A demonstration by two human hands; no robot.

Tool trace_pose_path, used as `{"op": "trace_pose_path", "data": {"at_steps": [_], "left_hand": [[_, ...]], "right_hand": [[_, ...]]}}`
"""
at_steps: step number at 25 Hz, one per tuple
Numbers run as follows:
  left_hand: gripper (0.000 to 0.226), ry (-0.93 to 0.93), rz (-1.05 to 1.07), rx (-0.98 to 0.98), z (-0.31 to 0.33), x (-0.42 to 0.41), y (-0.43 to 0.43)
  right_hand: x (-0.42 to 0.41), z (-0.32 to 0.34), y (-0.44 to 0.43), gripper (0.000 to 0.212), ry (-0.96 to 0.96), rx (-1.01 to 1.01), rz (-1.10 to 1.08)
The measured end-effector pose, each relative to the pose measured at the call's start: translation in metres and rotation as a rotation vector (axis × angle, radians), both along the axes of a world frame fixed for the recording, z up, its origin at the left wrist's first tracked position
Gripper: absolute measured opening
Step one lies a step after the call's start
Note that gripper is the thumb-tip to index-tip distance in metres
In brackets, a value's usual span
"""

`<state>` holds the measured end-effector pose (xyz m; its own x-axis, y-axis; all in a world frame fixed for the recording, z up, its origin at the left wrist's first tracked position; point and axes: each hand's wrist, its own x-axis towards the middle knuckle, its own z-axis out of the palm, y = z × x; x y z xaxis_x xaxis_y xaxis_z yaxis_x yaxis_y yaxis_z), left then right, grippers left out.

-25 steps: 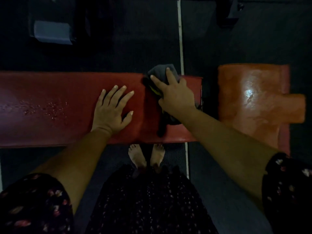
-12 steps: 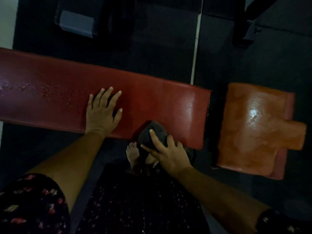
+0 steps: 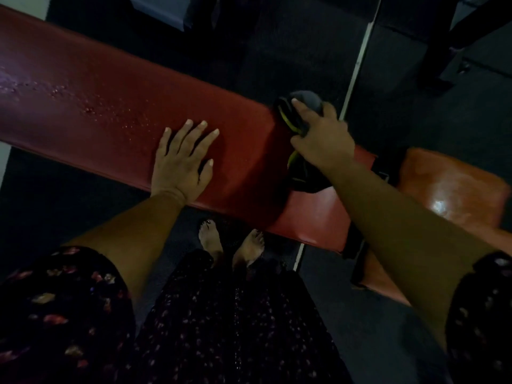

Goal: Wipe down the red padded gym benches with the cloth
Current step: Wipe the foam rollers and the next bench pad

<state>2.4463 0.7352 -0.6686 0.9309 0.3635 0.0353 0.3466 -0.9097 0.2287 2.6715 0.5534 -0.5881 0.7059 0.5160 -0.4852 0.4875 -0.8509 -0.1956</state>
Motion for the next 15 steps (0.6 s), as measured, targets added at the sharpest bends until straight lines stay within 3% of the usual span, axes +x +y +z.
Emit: {"op": "trace_pose_path", "data": {"at_steps": [8, 15], "left_hand": [[0.056, -0.068, 0.01, 0.009, -0.003, 0.001, 0.0], [0.065, -0.171, 0.049, -0.083, 0.001, -0.002, 0.001]], "right_hand": [[-0.045, 0.004, 0.006, 0.075, -0.094, -0.014, 0.269], [-0.161, 0.001, -0.03, 0.083, -0.06, 0.013, 0.588]]}}
